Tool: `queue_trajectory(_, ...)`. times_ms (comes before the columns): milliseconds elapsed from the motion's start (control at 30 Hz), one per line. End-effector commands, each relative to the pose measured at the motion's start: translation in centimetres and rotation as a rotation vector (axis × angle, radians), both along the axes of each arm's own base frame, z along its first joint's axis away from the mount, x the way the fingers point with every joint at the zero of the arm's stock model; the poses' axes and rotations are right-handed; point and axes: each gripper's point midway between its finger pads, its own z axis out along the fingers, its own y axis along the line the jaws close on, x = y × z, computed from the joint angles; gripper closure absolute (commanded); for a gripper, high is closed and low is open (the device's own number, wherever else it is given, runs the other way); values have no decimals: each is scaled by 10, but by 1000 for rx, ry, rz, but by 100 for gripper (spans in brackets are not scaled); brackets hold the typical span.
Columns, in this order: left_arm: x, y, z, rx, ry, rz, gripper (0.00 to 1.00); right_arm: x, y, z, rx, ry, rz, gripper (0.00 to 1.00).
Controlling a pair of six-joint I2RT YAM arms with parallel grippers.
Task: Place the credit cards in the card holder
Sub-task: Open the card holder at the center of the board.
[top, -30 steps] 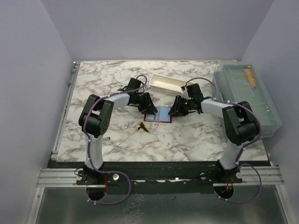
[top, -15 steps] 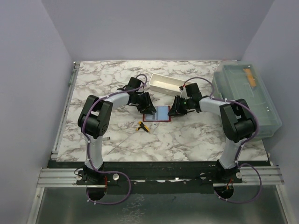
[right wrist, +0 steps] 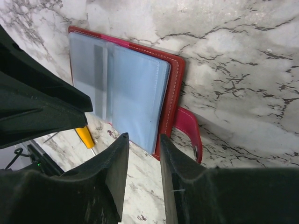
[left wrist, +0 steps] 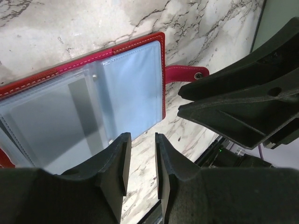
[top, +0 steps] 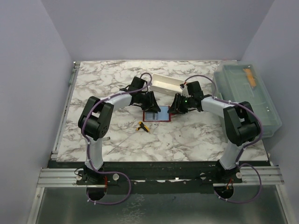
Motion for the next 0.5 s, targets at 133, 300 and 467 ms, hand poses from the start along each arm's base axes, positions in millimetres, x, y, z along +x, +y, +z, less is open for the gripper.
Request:
queue_trajectory(133,7,-5,2,-27,-6,-3,67,3,19,8,98,-2,51,65)
queue_trajectory(300,4,-7,-6,-33,34,-7,68,3,21,3,113,7,53,67)
queue_trajectory(467,4,-7,-12,-20,40,-1,69,3,20,-2,110,14,43,67)
